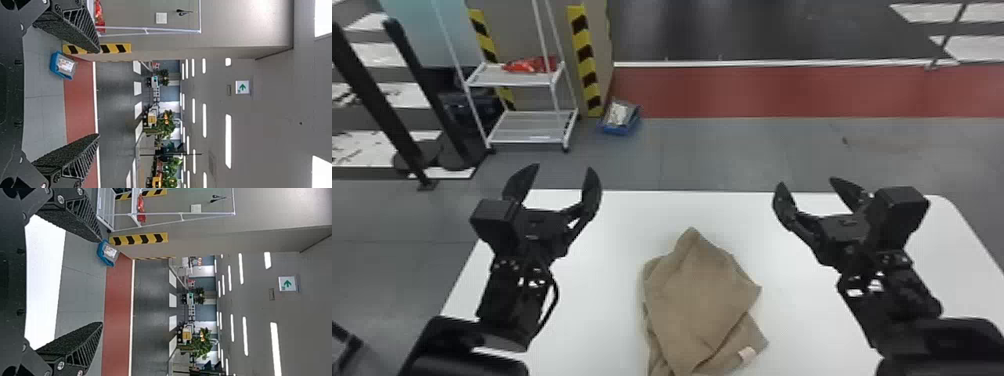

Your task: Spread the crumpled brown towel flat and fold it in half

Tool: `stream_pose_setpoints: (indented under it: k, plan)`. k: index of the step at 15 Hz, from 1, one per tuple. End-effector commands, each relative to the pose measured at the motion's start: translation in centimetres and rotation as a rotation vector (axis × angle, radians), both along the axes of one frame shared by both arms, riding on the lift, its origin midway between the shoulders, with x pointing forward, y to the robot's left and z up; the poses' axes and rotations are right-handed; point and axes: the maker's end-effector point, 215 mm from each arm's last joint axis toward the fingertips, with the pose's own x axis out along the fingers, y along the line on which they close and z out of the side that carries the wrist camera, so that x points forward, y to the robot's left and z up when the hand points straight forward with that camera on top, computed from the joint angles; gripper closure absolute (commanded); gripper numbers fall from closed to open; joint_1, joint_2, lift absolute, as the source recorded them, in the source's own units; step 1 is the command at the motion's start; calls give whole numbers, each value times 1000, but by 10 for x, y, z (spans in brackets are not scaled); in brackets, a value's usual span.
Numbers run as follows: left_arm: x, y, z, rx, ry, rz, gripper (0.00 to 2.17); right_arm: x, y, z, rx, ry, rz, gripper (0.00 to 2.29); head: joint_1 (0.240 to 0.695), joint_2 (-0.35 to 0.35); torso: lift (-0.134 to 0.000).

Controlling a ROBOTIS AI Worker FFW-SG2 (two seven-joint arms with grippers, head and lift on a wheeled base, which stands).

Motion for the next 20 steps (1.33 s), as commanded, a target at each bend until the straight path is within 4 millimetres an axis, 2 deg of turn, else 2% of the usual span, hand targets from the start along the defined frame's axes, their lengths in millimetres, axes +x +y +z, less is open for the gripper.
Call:
stream_pose_setpoints:
  k: [1, 8, 12, 14, 17, 20]
  plan:
    - [1, 0, 1, 2, -3, -1, 140, 0, 0, 0, 0, 0, 1, 147, 695, 52, 0]
    - [0, -3, -5, 15, 6, -8, 140, -3, -1, -1, 6, 0, 4, 205, 695, 49, 0]
    - [-2, -5, -7, 16, 10, -13, 140, -23, 15, -22, 12, 38, 38, 225, 695, 50, 0]
    - [-3, -9, -10, 18, 17, -28, 140, -38, 22, -46, 13, 83, 49, 289, 695, 58, 0]
    - [-1, -15, -14, 21, 34, -49, 140, -68, 37, -96, 46, 128, 66, 289, 695, 67, 0]
    - [-1, -20, -15, 16, 38, -58, 140, -103, 64, -122, 42, 103, 113, 289, 695, 81, 0]
